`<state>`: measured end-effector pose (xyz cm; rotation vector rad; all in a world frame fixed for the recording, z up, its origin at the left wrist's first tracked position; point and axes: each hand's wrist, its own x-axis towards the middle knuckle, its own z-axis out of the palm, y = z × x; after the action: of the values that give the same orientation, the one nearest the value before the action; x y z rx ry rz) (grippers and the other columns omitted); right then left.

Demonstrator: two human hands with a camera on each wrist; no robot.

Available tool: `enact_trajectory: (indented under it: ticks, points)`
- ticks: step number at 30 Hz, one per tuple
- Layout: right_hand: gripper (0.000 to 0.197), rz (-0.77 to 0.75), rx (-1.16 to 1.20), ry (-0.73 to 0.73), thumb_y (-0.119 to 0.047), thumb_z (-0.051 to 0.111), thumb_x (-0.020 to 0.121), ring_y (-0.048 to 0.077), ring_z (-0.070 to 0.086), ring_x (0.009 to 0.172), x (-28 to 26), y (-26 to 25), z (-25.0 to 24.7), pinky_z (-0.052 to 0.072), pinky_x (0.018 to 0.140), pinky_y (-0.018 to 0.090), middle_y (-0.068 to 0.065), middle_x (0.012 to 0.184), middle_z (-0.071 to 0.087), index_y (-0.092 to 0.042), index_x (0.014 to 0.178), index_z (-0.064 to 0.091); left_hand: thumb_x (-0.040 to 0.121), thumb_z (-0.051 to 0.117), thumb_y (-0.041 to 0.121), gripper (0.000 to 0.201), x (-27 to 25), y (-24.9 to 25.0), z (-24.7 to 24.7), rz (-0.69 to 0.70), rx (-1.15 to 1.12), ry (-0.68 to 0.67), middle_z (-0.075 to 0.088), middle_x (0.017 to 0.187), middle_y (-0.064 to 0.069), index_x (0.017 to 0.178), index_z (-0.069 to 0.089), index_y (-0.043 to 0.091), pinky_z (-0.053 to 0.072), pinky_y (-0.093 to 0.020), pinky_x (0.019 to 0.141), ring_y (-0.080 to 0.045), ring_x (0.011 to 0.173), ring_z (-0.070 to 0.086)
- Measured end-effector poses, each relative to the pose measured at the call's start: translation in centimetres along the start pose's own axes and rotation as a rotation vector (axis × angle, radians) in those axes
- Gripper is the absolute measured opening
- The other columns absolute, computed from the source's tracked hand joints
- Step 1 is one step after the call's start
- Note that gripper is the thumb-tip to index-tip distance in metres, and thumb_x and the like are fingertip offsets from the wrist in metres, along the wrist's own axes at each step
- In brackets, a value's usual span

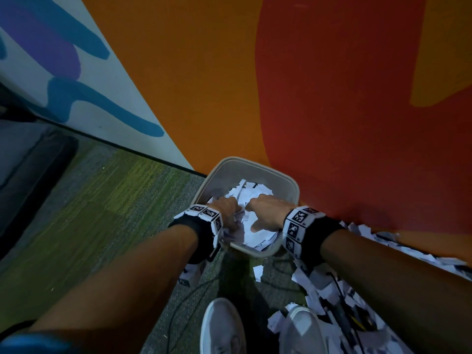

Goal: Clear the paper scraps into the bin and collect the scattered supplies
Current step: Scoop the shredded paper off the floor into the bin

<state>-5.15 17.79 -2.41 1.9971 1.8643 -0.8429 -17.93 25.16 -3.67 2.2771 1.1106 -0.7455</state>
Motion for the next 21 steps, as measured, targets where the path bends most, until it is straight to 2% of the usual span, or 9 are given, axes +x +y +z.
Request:
enact_trajectory:
  ticks: [2, 4, 6, 9, 12, 14, 16, 19, 21]
  points:
    - [0.062, 0.001, 0.066, 0.031, -0.036, 0.074, 0.085, 0.032, 0.053, 0.122, -0.7, 0.2, -0.5, 0.047, 0.097, 0.045, 0.011, 0.137, 0.051, -0.014, 0.138, 0.050, 0.085, 0.071, 0.032, 0.050, -0.7, 0.1, -0.4, 0.015, 0.009, -0.004, 0.064, 0.125, -0.013, 0.130, 0.059, 0.013, 0.055, -0.043, 0.092, -0.031, 0.110, 0.062]
    - [0.067, -0.019, 0.151, 0.087, -0.034, 0.074, 0.086, 0.029, 0.053, 0.124, -1.6, 0.4, -1.3, 0.046, 0.093, 0.035, 0.010, 0.142, 0.048, -0.015, 0.144, 0.045, 0.091, 0.067, 0.026, 0.055, -1.7, 0.1, -0.9, 0.051, 0.003, 0.000, 0.057, 0.138, -0.012, 0.142, 0.051, 0.016, 0.050, -0.041, 0.100, -0.031, 0.122, 0.057]
    - [0.069, -0.032, 0.229, 0.140, -0.035, 0.073, 0.087, 0.025, 0.053, 0.124, -2.7, 0.9, -2.3, 0.045, 0.091, 0.032, 0.009, 0.144, 0.048, -0.015, 0.146, 0.043, 0.092, 0.067, 0.020, 0.061, -2.8, -0.1, -1.4, 0.079, -0.050, 0.011, 0.051, 0.146, -0.008, 0.149, 0.044, 0.018, 0.046, -0.033, 0.102, -0.027, 0.128, 0.053]
    - [0.065, -0.047, 0.307, 0.218, -0.039, 0.071, 0.086, 0.022, 0.047, 0.133, -4.7, 2.0, -3.9, 0.043, 0.104, 0.035, 0.004, 0.146, 0.049, -0.020, 0.143, 0.048, 0.089, 0.071, 0.018, 0.060, -5.0, -0.2, -2.8, 0.118, -0.151, 0.069, 0.054, 0.143, -0.006, 0.145, 0.049, 0.019, 0.047, -0.026, 0.091, -0.023, 0.113, 0.059]
    - [0.063, -0.035, 0.377, 0.259, -0.041, 0.073, 0.084, 0.022, 0.052, 0.124, -6.9, 3.0, -4.9, 0.047, 0.100, 0.038, 0.006, 0.136, 0.056, -0.028, 0.141, 0.049, 0.087, 0.072, 0.021, 0.067, -6.6, -0.2, -4.3, 0.151, -0.121, 0.145, 0.062, 0.134, -0.008, 0.148, 0.045, 0.020, 0.049, -0.027, 0.091, -0.023, 0.111, 0.063]
    - [0.063, -0.042, 0.403, 0.286, -0.042, 0.074, 0.084, 0.022, 0.057, 0.117, -8.3, 3.5, -5.4, 0.049, 0.099, 0.041, 0.007, 0.133, 0.058, -0.028, 0.141, 0.050, 0.088, 0.070, 0.020, 0.062, -7.8, 0.2, -5.5, 0.184, -0.070, 0.207, 0.064, 0.132, -0.008, 0.146, 0.048, 0.018, 0.051, -0.032, 0.096, -0.023, 0.113, 0.063]
    - [0.065, -0.055, 0.435, 0.300, -0.042, 0.074, 0.084, 0.017, 0.061, 0.109, -10.0, 3.8, -5.9, 0.052, 0.096, 0.040, 0.007, 0.135, 0.058, -0.028, 0.142, 0.050, 0.090, 0.069, 0.021, 0.056, -9.2, 1.3, -6.8, 0.224, -0.041, 0.271, 0.058, 0.138, -0.006, 0.143, 0.050, 0.017, 0.047, -0.028, 0.100, -0.022, 0.119, 0.058]
    - [0.062, -0.058, 0.435, 0.314, -0.040, 0.073, 0.086, 0.012, 0.058, 0.103, -12.7, 4.5, -6.1, 0.051, 0.091, 0.036, 0.003, 0.135, 0.057, -0.028, 0.142, 0.050, 0.092, 0.068, 0.026, 0.053, -11.3, 4.1, -8.5, 0.311, -0.035, 0.312, 0.055, 0.142, -0.003, 0.142, 0.052, 0.017, 0.044, -0.022, 0.094, -0.019, 0.120, 0.057]
    - [0.059, -0.052, 0.422, 0.320, -0.039, 0.073, 0.087, 0.014, 0.058, 0.106, -14.5, 5.3, -6.1, 0.051, 0.090, 0.037, 0.002, 0.132, 0.059, -0.028, 0.140, 0.052, 0.093, 0.067, 0.030, 0.047, -12.1, 6.2, -9.3, 0.377, -0.015, 0.317, 0.059, 0.138, -0.002, 0.137, 0.056, 0.019, 0.051, -0.031, 0.095, -0.020, 0.116, 0.061]
